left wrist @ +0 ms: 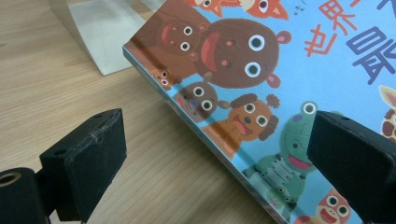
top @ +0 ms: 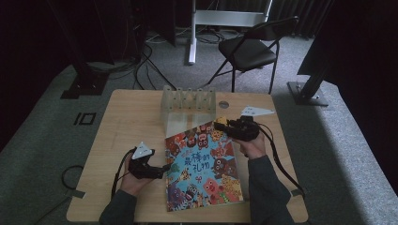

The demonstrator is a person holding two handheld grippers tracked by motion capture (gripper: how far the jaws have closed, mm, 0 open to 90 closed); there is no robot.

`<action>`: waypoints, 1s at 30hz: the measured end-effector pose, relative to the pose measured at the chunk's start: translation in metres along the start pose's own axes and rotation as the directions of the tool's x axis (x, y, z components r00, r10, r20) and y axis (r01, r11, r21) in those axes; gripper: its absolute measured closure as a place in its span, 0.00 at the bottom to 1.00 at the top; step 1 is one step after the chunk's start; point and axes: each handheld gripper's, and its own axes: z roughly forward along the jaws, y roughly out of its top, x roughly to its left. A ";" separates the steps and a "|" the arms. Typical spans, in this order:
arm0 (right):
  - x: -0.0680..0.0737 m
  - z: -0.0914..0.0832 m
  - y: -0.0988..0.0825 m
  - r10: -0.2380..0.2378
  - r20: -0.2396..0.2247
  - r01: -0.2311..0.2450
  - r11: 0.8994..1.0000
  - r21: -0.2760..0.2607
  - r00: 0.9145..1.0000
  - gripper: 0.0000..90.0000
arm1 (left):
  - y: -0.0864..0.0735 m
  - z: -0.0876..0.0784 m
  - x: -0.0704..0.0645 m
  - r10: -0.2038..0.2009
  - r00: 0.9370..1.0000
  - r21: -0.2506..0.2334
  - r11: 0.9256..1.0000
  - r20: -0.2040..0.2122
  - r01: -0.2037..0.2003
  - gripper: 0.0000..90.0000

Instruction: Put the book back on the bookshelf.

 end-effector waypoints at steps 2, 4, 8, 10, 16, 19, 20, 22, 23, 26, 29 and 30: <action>0.001 -0.001 0.002 -0.006 -0.001 0.006 1.000 -0.006 1.000 0.77 | 0.002 0.001 0.000 0.006 1.000 -0.001 1.000 0.004 -0.006 0.05; 0.004 -0.003 0.004 -0.018 -0.003 0.018 1.000 -0.013 1.000 0.77 | 0.004 0.002 0.000 0.007 1.000 -0.002 1.000 0.011 -0.007 0.05; 0.009 -0.008 0.009 -0.032 -0.006 0.032 0.999 -0.034 0.999 0.78 | 0.004 0.004 0.001 -0.001 1.000 -0.006 1.000 0.024 0.002 0.05; 0.010 -0.009 0.009 -0.036 -0.006 0.036 0.999 -0.036 0.999 0.79 | 0.005 0.004 0.002 -0.005 1.000 -0.009 1.000 0.028 0.006 0.05; 0.014 -0.015 0.013 -0.048 -0.011 0.047 0.997 -0.066 0.999 0.80 | 0.012 0.005 0.001 0.005 0.999 -0.017 1.000 0.038 -0.005 0.05; 0.014 -0.017 0.014 -0.048 -0.019 0.046 0.996 -0.078 0.999 0.81 | 0.016 0.007 -0.001 0.024 0.999 -0.014 1.000 0.037 -0.024 0.05; 0.014 -0.018 0.015 -0.051 -0.019 0.049 0.996 -0.079 0.999 0.81 | 0.018 0.008 -0.001 0.027 0.999 -0.015 1.000 0.045 -0.026 0.05; 0.015 -0.019 0.015 -0.054 -0.022 0.052 0.995 -0.084 0.998 0.81 | 0.020 0.010 -0.002 0.029 0.998 -0.017 0.999 0.053 -0.028 0.05; 0.016 -0.019 0.015 -0.057 -0.022 0.055 0.995 -0.087 0.998 0.81 | 0.021 0.012 -0.001 0.030 0.998 -0.018 0.999 0.061 -0.029 0.05; 0.016 -0.021 0.015 -0.064 -0.031 0.061 0.993 -0.098 0.997 0.81 | 0.023 0.016 0.001 0.028 0.994 -0.038 0.999 0.101 -0.024 0.05; 0.017 -0.023 0.016 -0.066 -0.041 0.061 0.992 -0.108 0.997 0.81 | 0.027 0.021 0.004 0.038 0.991 -0.046 0.998 0.127 -0.032 0.03; 0.017 -0.023 0.016 -0.068 -0.043 0.063 0.992 -0.113 0.997 0.81 | 0.028 0.021 0.005 0.040 0.991 -0.052 0.998 0.131 -0.033 0.03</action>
